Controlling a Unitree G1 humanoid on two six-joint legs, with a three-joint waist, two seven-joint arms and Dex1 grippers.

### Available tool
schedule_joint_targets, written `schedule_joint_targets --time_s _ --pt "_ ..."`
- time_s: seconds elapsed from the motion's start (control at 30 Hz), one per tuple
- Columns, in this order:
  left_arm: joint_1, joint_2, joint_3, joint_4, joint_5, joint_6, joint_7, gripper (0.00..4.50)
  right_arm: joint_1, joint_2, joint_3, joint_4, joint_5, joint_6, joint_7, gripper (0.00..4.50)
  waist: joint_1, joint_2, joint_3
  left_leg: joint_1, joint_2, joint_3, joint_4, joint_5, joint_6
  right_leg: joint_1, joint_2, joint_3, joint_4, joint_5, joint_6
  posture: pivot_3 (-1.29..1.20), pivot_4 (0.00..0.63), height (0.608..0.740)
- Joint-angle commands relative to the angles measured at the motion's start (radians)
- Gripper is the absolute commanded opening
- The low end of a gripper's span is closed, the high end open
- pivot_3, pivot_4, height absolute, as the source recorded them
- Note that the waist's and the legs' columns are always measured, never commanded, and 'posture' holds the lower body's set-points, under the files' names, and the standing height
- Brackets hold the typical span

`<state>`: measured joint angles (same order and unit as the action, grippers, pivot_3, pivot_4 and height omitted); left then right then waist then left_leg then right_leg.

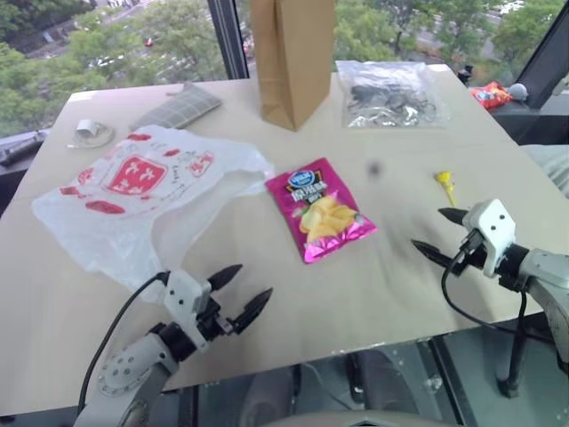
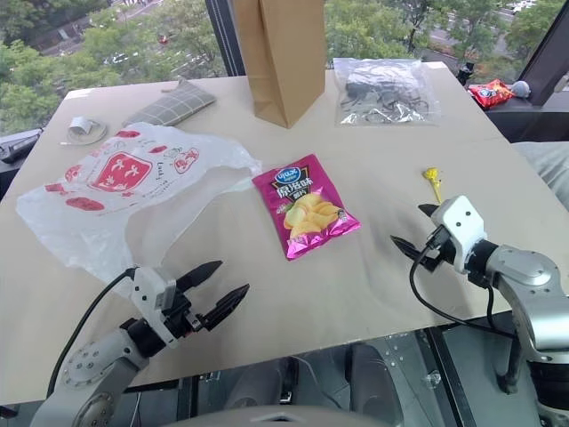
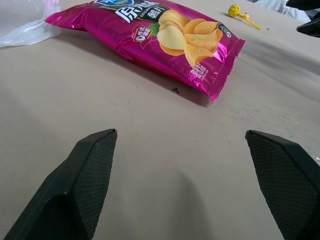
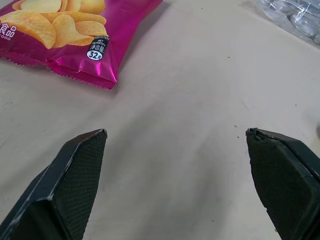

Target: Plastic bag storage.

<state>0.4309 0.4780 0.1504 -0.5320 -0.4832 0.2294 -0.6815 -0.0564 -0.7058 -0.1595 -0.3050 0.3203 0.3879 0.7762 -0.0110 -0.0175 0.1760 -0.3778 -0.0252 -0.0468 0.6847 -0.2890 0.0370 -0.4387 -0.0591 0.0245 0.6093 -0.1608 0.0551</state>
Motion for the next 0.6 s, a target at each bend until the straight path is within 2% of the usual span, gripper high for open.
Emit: schedule_joint_targets --time_s 0.03,0.3,0.43,0.6 --pt "-0.012 -0.005 0.017 0.014 -0.008 -0.048 -0.027 4.27 0.005 -0.003 -0.025 -0.040 0.008 -0.018 -0.007 4.50 0.000 0.000 0.000 0.000 0.000 0.000 0.000 0.000 0.000 0.000 0.000 0.000 0.000 0.000 0.000 0.00 0.150 0.740" --pt "-0.115 -0.021 0.014 0.001 -0.062 -0.019 -0.005 4.27 -0.014 0.028 -0.010 -0.042 0.013 -0.040 -0.024 4.50 0.001 0.000 0.000 0.000 0.000 0.000 0.000 0.000 0.000 0.000 0.000 0.000 0.000 0.001 0.001 0.00 0.150 0.740" --pt "-0.298 -0.010 0.005 -0.090 -0.106 0.134 0.141 4.27 -0.032 0.057 0.000 -0.106 0.059 -0.048 -0.009 4.50 0.003 0.000 0.000 0.000 0.000 -0.002 0.001 0.000 0.000 0.000 0.000 -0.001 0.000 0.003 0.003 0.00 0.150 0.740" --pt "-0.540 0.052 -0.049 -0.179 -0.033 0.406 0.344 4.27 -0.038 0.064 0.033 -0.199 0.093 -0.053 0.021 4.50 0.004 0.000 0.000 0.001 0.000 -0.004 0.002 0.000 0.000 0.002 0.001 -0.003 0.001 0.003 0.003 0.00 0.150 0.740"
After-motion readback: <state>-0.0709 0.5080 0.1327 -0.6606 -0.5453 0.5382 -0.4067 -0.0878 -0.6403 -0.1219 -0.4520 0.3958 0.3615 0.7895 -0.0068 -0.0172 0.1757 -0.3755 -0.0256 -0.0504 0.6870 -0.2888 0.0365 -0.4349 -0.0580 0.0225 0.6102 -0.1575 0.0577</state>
